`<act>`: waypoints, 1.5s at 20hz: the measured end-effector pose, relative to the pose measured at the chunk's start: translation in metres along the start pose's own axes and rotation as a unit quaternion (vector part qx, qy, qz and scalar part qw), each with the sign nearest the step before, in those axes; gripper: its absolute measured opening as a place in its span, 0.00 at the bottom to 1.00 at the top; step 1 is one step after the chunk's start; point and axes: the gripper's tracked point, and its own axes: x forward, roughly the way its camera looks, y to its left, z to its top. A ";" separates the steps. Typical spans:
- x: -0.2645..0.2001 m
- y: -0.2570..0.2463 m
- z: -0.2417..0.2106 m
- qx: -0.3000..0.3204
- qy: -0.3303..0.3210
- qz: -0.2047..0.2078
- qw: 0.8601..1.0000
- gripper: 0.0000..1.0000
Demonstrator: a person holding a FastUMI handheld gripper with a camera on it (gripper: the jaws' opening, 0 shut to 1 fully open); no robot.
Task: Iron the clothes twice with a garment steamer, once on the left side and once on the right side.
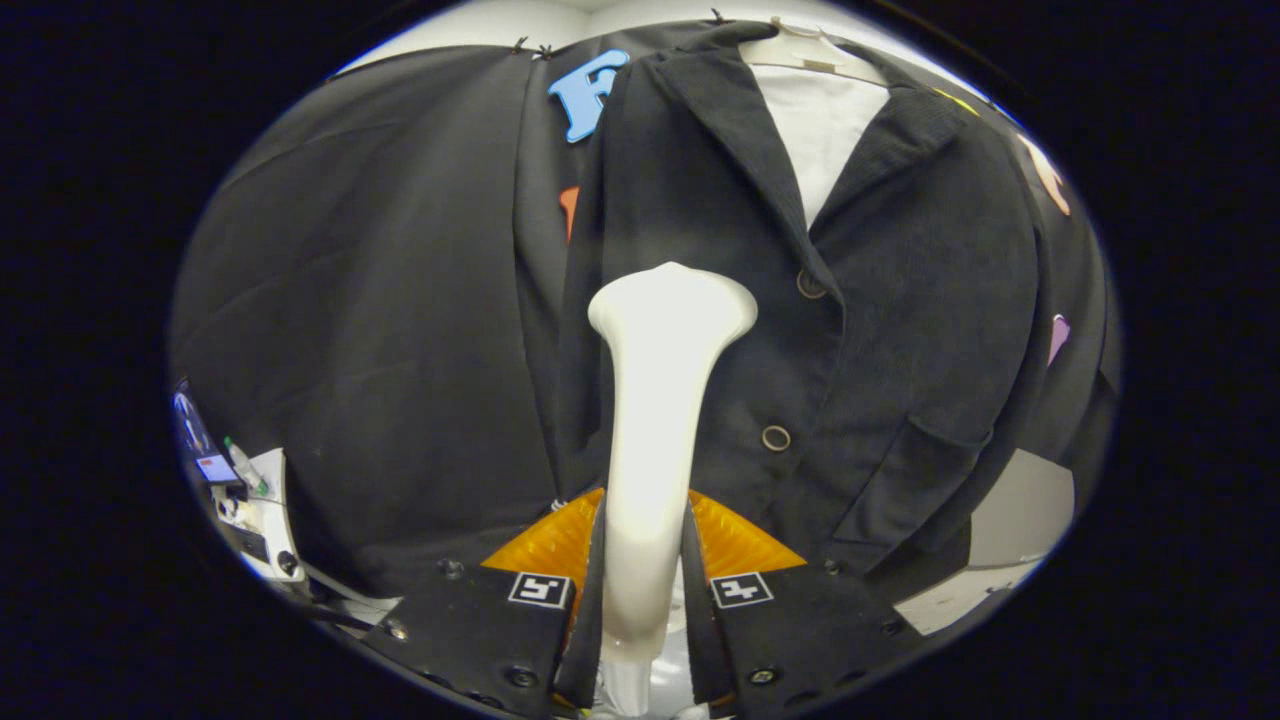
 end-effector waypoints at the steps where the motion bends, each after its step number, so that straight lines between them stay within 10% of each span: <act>1: 0.001 0.000 -0.005 -0.001 0.005 0.000 1.000 0.38; 30: 0.005 -0.013 -0.119 0.007 0.087 0.015 0.996 0.38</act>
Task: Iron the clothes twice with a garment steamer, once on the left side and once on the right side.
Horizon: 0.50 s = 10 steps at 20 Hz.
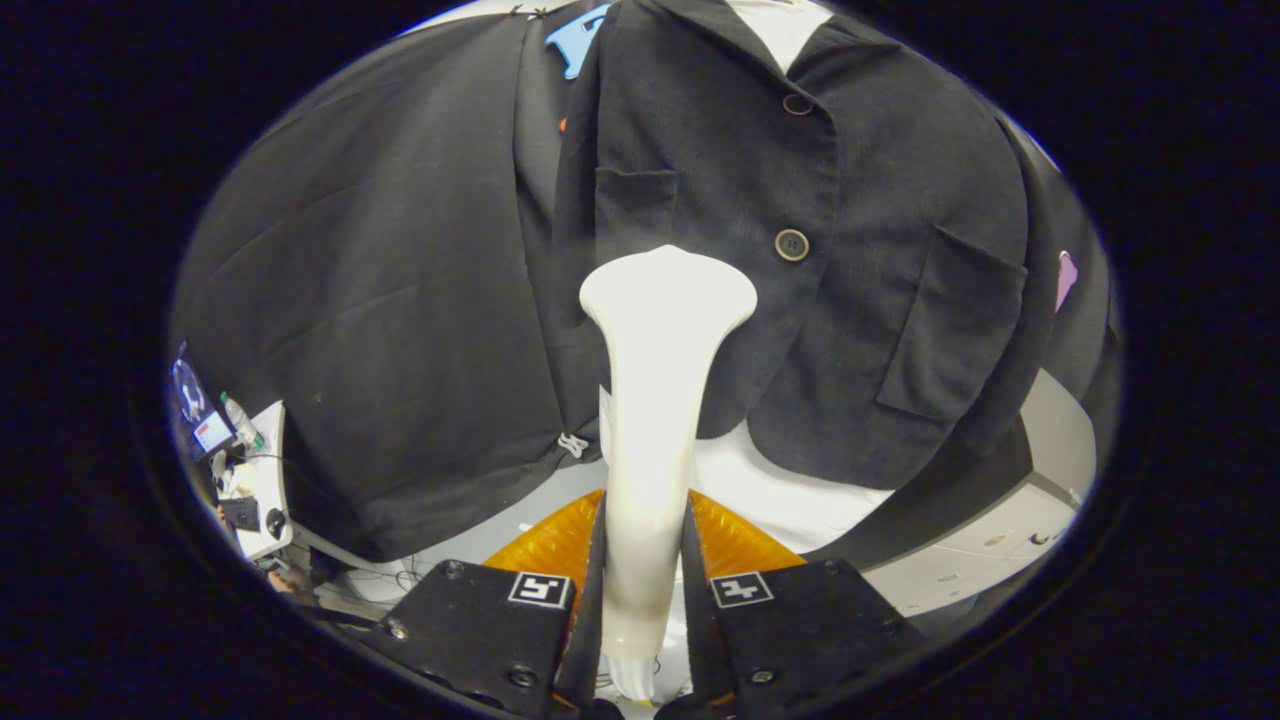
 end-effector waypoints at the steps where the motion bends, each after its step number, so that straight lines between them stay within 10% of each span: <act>1: -0.003 -0.003 -0.007 -0.001 0.000 0.000 1.000 0.38; 10: -0.048 -0.039 -0.078 0.027 0.005 -0.012 1.000 0.38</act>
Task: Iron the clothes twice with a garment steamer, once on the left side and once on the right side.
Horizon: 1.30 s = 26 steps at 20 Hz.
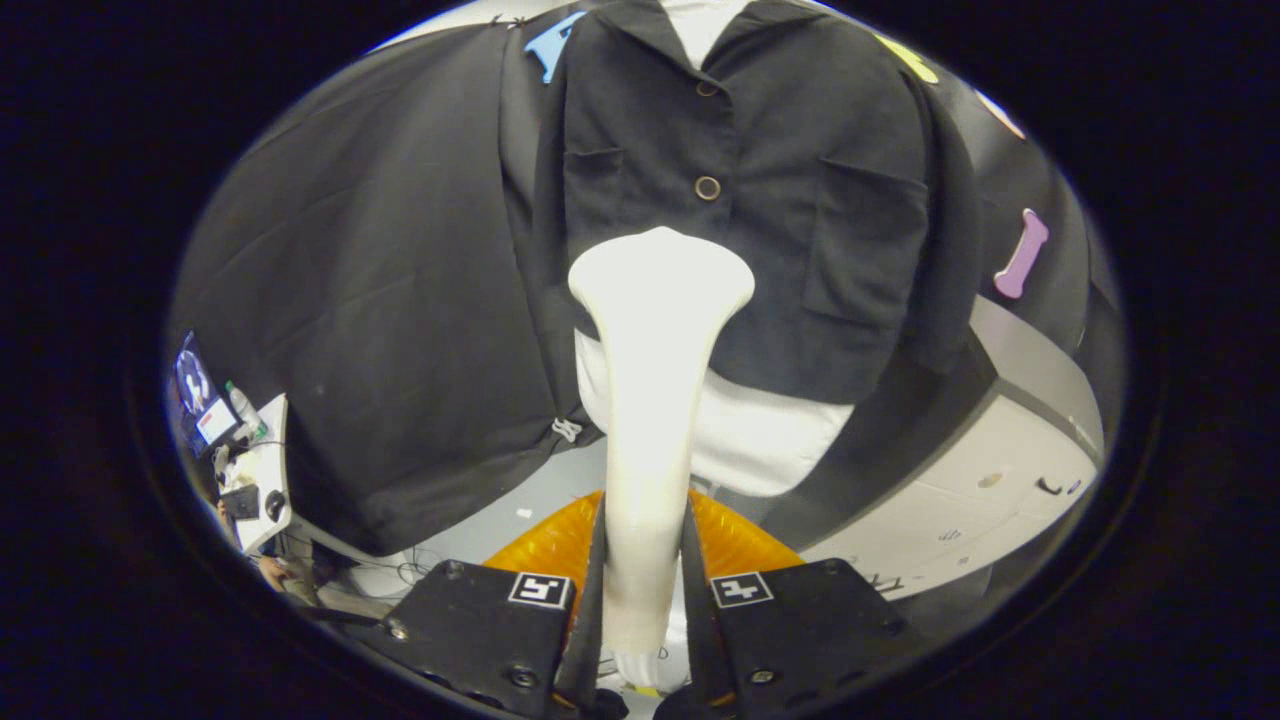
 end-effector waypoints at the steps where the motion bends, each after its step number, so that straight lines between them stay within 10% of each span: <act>1: -0.002 -0.006 -0.007 0.004 0.000 -0.004 1.000 0.38; 26: -0.272 -0.297 -0.198 0.191 -0.078 -0.142 0.968 0.38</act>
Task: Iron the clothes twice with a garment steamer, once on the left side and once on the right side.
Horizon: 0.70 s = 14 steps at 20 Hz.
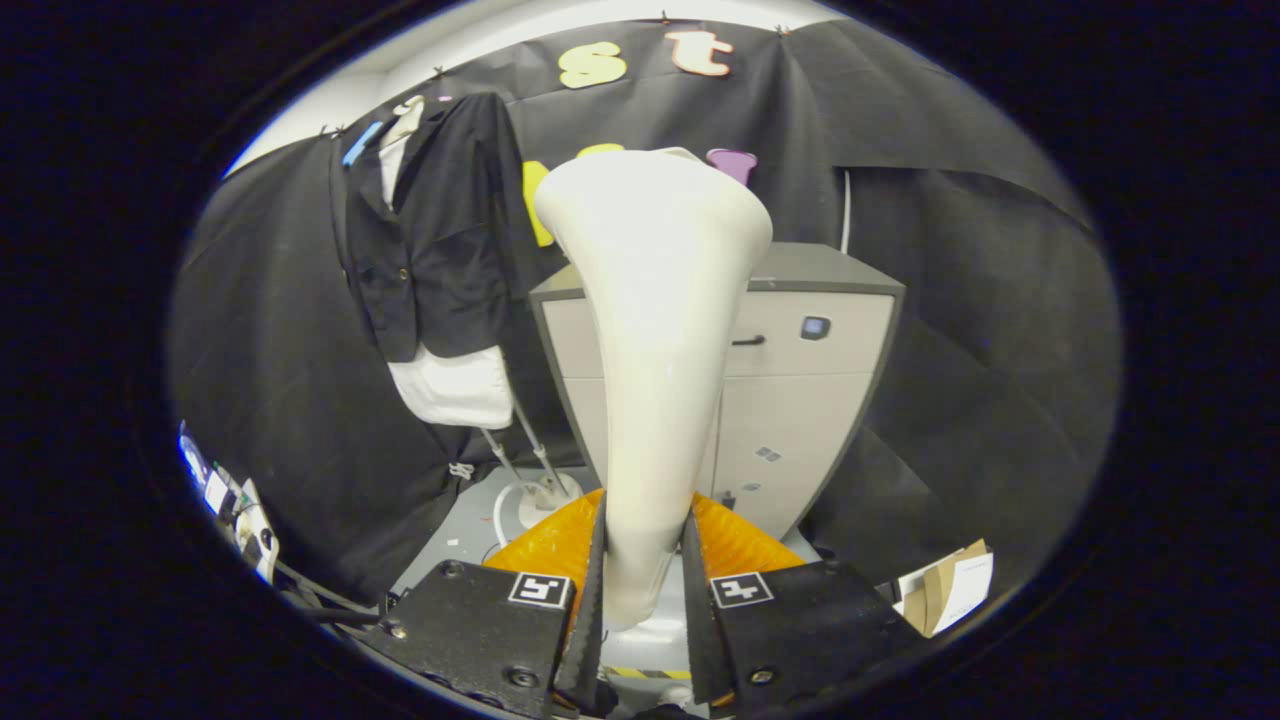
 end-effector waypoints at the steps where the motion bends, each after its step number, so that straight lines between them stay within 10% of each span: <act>1: -0.013 -0.020 -0.009 0.008 0.000 -0.007 1.000 0.38; 14: -0.073 -0.101 -0.084 0.053 0.005 -0.044 0.998 0.38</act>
